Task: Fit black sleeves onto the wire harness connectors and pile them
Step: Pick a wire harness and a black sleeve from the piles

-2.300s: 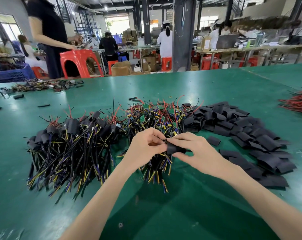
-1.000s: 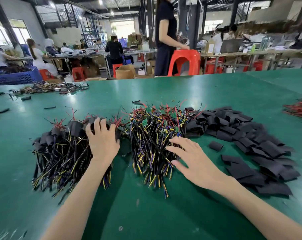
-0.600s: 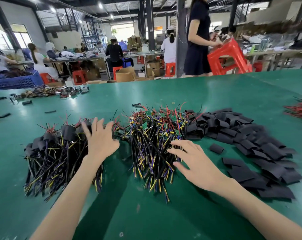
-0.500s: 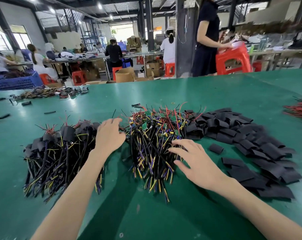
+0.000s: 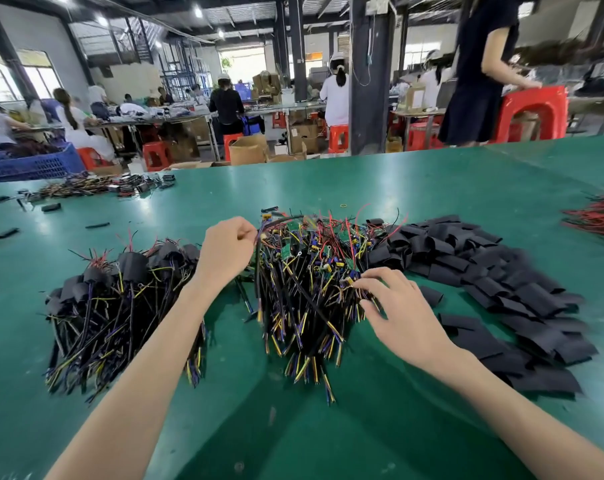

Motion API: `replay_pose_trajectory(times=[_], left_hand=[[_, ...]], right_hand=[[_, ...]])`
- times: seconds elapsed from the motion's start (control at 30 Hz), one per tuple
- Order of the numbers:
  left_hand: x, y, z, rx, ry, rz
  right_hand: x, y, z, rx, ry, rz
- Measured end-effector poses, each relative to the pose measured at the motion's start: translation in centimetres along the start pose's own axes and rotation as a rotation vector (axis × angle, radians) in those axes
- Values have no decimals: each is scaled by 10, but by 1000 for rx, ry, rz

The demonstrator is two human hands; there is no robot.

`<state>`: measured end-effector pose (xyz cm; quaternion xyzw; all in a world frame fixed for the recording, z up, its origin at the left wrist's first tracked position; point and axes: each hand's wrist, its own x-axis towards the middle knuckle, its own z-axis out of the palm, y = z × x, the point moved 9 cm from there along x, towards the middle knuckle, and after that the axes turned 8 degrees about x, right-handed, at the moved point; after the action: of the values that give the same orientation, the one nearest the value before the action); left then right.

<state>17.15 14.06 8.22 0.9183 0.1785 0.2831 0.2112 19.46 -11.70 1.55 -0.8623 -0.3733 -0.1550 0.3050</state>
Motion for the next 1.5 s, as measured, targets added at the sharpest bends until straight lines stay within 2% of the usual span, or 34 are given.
replay_pose_trajectory(times=[0.1,0.23,0.3,0.5,0.6,0.7,0.77,0.87,0.93,1.03,1.13,1.23,1.37,1.43,1.5], left_hand=[[-6,10,-7,-149,-24,-16],[-30,14,36,-139,-438,-50],[-42,12,53,23,-507,-18],[-36,5,64,230,-459,-22],[-20,5,54,219,-318,-104],[-13,14,57,191,-322,-85],[-10,18,57,125,-310,-92],[-2,18,44,-18,-195,-162],[3,18,35,-259,-165,-237],[7,25,23,-692,-177,-324],[10,34,-1,-833,-87,-302],[12,47,-37,-595,82,-111],[-5,87,-77,-230,261,311],[-16,92,-66,17,252,386],[-28,82,-38,198,153,378]], right_hand=[[2,6,-3,45,25,67],[2,13,2,50,-11,128],[1,15,3,63,-14,141],[1,18,5,53,-10,156],[2,19,7,56,-20,159],[1,19,8,61,-33,161],[1,21,6,58,-32,163],[4,23,1,69,19,172],[4,29,-9,51,87,221],[4,49,-30,-120,174,360],[-3,80,-33,-303,25,559],[-12,102,-16,-355,-208,668],[-7,102,-9,-395,-202,555],[-5,97,-8,-441,-203,490],[-4,95,-6,-487,-225,456]])
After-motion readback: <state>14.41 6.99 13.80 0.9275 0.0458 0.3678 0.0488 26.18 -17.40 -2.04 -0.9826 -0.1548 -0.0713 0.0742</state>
